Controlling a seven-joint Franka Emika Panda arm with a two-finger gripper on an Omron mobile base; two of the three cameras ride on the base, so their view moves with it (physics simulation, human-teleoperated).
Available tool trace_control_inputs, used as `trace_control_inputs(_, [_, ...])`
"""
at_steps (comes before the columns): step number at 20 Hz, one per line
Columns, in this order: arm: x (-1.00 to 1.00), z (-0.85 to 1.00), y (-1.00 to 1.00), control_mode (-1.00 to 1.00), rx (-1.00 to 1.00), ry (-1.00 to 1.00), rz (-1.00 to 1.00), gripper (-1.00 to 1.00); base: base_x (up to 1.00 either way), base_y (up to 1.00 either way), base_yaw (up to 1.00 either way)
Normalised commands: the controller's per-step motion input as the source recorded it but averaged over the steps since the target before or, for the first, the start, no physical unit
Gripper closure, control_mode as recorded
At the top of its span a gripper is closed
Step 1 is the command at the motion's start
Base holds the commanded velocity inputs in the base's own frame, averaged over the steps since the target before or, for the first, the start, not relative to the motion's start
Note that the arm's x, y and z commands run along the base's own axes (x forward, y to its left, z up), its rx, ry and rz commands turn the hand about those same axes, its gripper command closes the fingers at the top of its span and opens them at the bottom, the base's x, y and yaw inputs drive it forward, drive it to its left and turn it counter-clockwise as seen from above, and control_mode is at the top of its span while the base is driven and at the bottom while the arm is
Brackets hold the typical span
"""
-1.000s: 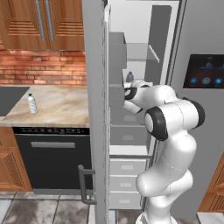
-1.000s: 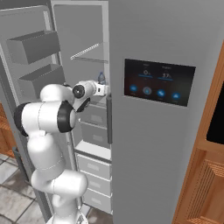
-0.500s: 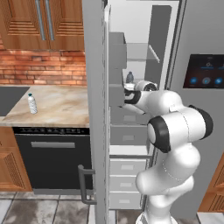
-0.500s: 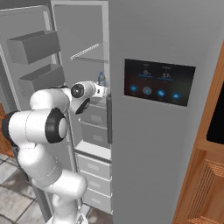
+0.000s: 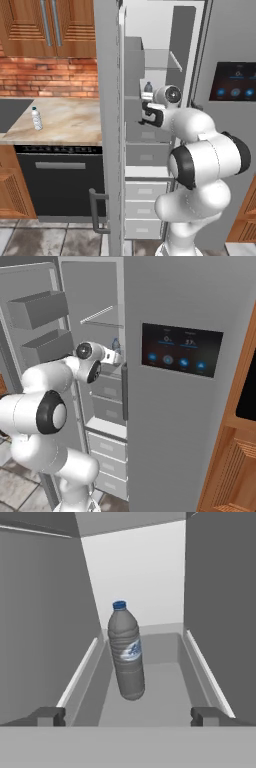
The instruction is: Take the bottled waters from the counter and place them in the freezer to freeze. Close the freezer door after placing the bottles.
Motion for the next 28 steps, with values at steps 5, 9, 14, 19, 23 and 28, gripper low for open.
trace_control_inputs(5, [-0.31,0.15,0.0,-1.0,0.05,0.04,0.01,-1.0,0.0,0.0,0.0])
trace_control_inputs(9, [-0.45,0.0,0.0,-1.0,0.02,0.0,0.0,-1.0,0.0,0.0,0.0])
trace_control_inputs(14, [-0.53,0.08,0.0,-1.0,0.0,0.0,0.0,-1.0,0.0,0.0,0.0])
trace_control_inputs(19, [-0.53,0.25,0.0,-1.0,0.0,0.04,0.01,-1.0,0.0,0.0,0.0])
trace_control_inputs(23, [-0.36,0.38,0.05,-1.0,0.0,0.17,0.03,-1.0,0.0,0.0,0.0])
trace_control_inputs(28, [-0.35,0.39,0.0,-1.0,0.0,0.24,0.01,-1.0,0.0,0.0,0.0])
